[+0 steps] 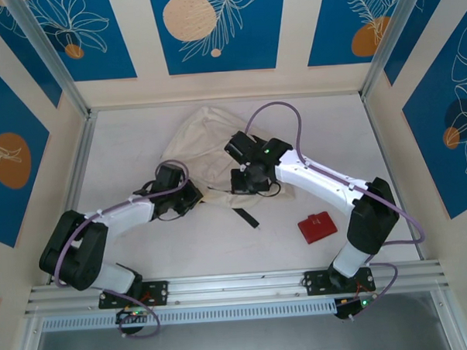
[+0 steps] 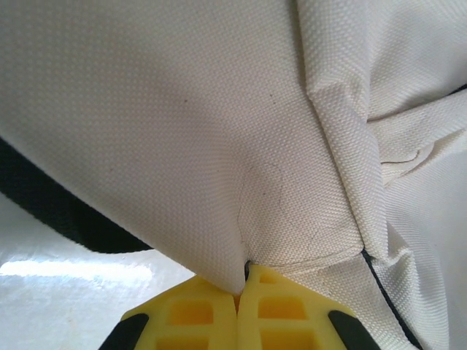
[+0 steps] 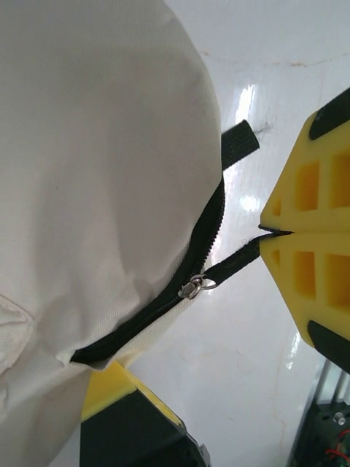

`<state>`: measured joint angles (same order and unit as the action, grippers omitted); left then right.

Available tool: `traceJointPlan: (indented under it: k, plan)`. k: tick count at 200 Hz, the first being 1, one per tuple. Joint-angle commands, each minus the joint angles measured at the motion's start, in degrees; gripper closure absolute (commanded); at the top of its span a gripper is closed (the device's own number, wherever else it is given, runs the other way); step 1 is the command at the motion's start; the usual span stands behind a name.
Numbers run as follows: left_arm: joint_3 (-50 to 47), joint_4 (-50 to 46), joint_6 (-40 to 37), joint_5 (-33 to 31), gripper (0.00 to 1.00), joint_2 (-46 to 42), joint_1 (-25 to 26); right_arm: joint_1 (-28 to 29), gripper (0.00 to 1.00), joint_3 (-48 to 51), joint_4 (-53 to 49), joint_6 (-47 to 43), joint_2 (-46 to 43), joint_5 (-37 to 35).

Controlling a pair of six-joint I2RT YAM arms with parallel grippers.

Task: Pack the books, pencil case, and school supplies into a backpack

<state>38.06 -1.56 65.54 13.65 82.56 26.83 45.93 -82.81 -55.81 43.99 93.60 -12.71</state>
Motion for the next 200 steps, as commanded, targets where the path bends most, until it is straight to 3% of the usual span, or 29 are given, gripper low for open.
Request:
traceJointPlan:
  k: [1, 30, 88, 114, 142, 159, 200]
  plan:
    - [0.36, -5.40, -2.96, -7.41, 1.00, 0.49, -3.13, -0.35, 1.00, -2.71, -10.54, 1.63, -0.39, -9.41]
    - [1.38, -7.20, -4.92, -7.33, 1.00, 0.58, -4.11, -0.43, 1.00, -4.02, -8.78, -1.30, 0.78, -9.66]
    - [5.24, -11.87, -14.89, -6.12, 1.00, 0.94, -8.96, 0.83, 1.00, -4.70, 8.92, -12.57, 5.24, 18.28]
    - [8.16, -14.98, -20.33, -6.42, 1.00, 1.00, -11.67, 1.52, 1.00, -6.13, 13.61, -10.88, 9.44, 22.27]
    - [10.38, -19.69, -22.38, -7.71, 0.69, -1.56, -12.47, 1.51, 1.00, -8.70, 15.17, -8.15, 13.71, 20.83]
    - [10.72, -23.00, -21.49, -6.81, 0.57, -3.54, -12.42, 1.46, 1.00, -9.75, 16.13, -7.54, 14.66, 20.24]
    - [8.65, -22.64, -15.85, 2.62, 0.46, -7.53, -12.24, 1.50, 1.00, -10.89, 15.93, -7.80, 15.12, 21.06]
